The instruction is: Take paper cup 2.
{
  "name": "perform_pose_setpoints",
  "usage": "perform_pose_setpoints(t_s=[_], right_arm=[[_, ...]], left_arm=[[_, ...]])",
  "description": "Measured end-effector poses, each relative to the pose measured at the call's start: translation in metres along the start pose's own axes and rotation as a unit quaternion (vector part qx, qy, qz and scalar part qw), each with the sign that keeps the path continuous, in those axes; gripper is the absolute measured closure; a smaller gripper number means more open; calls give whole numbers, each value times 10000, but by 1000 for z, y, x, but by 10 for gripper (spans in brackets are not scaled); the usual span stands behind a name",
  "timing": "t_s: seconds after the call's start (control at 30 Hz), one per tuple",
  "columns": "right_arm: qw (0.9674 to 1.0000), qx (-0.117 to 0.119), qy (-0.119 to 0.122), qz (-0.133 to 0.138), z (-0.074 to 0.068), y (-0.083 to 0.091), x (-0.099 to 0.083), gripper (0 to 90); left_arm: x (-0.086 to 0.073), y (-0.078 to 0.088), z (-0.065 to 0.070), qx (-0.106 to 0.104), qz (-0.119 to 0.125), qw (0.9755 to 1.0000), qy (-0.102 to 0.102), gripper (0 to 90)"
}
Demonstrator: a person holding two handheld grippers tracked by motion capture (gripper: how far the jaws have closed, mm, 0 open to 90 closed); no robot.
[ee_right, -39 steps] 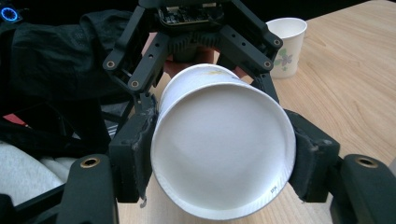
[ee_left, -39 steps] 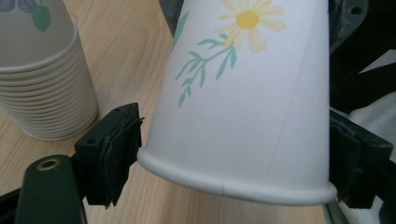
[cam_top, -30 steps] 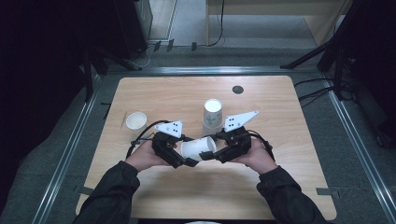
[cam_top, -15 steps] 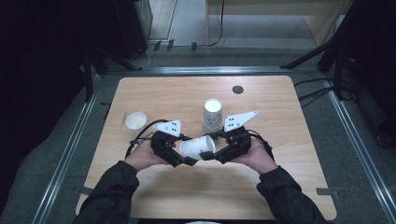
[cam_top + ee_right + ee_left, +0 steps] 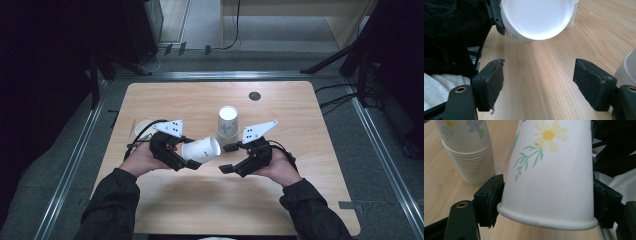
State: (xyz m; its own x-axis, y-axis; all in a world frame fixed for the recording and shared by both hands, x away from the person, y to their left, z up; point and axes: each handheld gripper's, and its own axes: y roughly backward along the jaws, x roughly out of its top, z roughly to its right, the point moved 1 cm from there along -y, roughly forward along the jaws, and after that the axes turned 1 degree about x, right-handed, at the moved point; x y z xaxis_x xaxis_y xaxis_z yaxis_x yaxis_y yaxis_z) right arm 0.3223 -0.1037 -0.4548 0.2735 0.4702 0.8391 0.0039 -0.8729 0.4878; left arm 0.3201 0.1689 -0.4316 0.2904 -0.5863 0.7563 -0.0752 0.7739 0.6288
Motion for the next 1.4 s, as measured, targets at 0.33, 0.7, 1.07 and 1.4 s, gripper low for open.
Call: perform_pose_setpoints(t_s=[0.33,0.7,1.07,1.4], right_arm=[[9999,-86,22,-84,-2,-1,-4,257],[9998,-151,11,-112,-1,-1,-8,257],[9998,-36,90,-194,-2,-11,-8,257],[9994,-7,139,-322,-1,-24,-9,257]], left_arm=[[7,3,-2,-4,-432,9990,-92,232],[8,-19,-1,-94,-1219,9920,-300,232],[9,-33,1,-117,-1790,9831,-369,233],[12,-47,4,-170,-2209,9745,-361,235]])
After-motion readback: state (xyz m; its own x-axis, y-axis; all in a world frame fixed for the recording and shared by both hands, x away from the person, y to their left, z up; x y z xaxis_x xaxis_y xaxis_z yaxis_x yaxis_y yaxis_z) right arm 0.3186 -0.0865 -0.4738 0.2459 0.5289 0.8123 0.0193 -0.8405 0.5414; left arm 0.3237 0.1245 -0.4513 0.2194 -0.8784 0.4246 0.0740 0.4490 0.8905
